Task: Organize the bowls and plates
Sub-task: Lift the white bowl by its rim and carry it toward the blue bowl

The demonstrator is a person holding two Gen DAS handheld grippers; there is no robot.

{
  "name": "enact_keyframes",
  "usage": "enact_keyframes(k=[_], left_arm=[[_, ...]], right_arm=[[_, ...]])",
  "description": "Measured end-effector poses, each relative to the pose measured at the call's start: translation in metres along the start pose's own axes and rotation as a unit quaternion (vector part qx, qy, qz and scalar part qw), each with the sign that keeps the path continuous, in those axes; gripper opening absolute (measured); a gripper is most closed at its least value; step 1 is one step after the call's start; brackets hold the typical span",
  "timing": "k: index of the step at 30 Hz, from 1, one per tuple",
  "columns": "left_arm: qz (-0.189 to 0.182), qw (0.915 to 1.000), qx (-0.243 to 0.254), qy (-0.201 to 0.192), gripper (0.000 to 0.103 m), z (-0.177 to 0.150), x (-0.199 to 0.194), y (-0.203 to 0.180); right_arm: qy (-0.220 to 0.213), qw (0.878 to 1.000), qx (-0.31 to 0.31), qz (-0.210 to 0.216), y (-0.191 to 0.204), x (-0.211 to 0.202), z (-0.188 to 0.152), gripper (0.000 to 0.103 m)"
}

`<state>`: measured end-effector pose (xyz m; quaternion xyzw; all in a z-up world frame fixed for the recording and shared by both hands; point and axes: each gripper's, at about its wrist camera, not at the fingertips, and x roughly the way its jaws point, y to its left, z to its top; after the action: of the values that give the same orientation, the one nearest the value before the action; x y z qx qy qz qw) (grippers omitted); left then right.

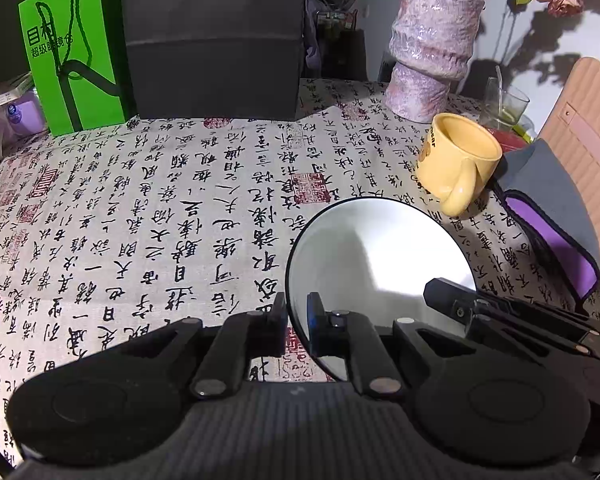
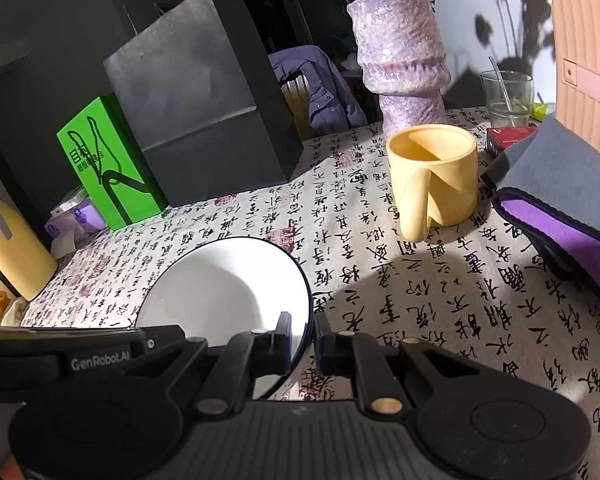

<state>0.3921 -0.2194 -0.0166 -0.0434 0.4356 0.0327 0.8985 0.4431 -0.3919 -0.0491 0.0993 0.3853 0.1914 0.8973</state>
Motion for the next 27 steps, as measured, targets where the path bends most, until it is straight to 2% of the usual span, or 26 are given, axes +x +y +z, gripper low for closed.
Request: enact_keyframes(k=[27], left_arm=[[-0.012, 0.9992, -0.016, -0.034, 0.01, -0.012, -0.056, 0.022]], right_arm=[[-0.026, 0.999, -0.028, -0.004, 0.042, -0.048, -0.002, 0.011]])
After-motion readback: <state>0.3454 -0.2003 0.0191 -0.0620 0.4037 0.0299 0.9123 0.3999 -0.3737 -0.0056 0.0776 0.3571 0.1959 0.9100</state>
